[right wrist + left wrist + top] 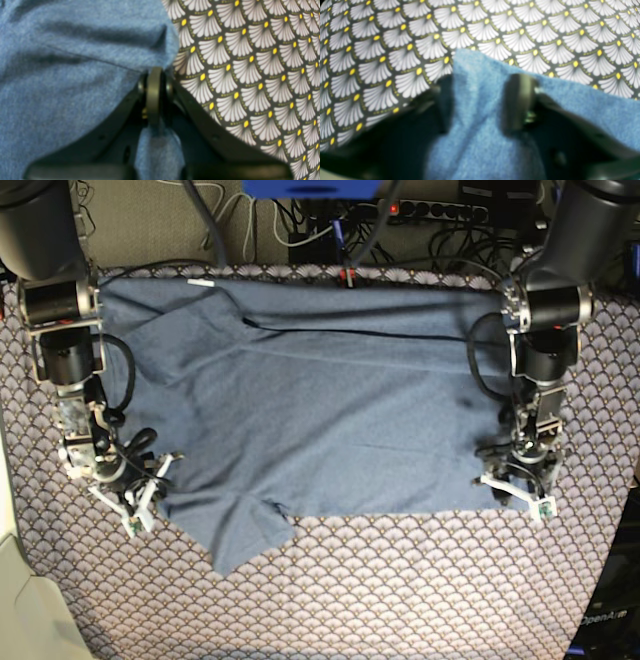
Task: Fold the T-shirt properly
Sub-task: 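Reach both grippers to the hem corners and grasp the hem, then lift the hem and fold it over toward the collar edge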
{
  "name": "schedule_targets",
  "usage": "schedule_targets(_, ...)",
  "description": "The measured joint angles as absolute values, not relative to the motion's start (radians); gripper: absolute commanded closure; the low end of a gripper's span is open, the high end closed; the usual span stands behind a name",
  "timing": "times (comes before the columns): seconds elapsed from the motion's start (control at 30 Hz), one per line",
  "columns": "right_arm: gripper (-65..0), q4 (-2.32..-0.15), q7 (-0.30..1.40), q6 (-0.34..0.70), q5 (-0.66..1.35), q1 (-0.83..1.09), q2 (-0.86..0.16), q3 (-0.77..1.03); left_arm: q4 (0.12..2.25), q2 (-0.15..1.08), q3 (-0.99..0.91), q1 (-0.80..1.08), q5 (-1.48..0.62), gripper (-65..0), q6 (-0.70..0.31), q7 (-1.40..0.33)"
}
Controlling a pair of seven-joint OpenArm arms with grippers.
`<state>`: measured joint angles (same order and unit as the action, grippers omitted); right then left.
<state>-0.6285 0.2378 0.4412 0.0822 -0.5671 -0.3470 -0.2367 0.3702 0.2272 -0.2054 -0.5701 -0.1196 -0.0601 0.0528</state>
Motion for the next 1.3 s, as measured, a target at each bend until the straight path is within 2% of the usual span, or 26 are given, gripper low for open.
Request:
schedule_targets(0.1, 0.0, -0.628, 0.238, 0.441, 0.082, -0.567, -0.347, -0.237, 0.370, 0.230, -0.205, -0.561, -0.120, -1.2, -0.056, 0.068)
schedule_targets(0.13, 0.0, -0.628, 0.238, 0.441, 0.082, -0.567, -0.347, -0.237, 0.370, 0.233, -0.205, -0.562, -0.119, 0.0, -0.057, 0.065)
schedule_targets(0.2, 0.0, -0.628, 0.238, 0.441, 0.082, -0.567, -0.347, -0.237, 0.371, 0.232, -0.205, -0.559, -0.120, -1.7, -0.057, 0.066)
schedule_targets(0.33, 0.0, -0.636, 0.243, 0.441, 0.082, -0.566, -0.347, -0.237, 0.389, 0.232, -0.206, -0.546, -0.120, -0.5, -0.060, 0.067)
schedule_targets(0.43, 0.0, -0.714, 0.284, 0.445, 0.076, -0.538, -0.361, -0.234, 0.450, 0.230, -0.206, -0.530, -0.120, -0.5, -0.057, 0.003)
schedule_targets(0.77, 0.0, -1.153, 0.465, 0.447, 0.078, -0.307, -0.438, -0.230, 1.014, 0.214, -0.352, -0.283, -0.120, -0.5, -0.077, -0.314)
schedule_targets(0.97, 0.0, -1.428, 0.529, 0.448, 0.073, -0.109, -0.439, -0.052, 1.194, 0.212, -0.405, -0.129, -0.121, -0.5, -0.080, -0.373)
schedule_targets(1.3, 0.0, -1.775, 0.542, 0.450, 0.083, 0.209, -0.435, 0.078, 1.485, 0.168, -0.419, 0.061, -0.120, -0.5, -0.073, -0.413)
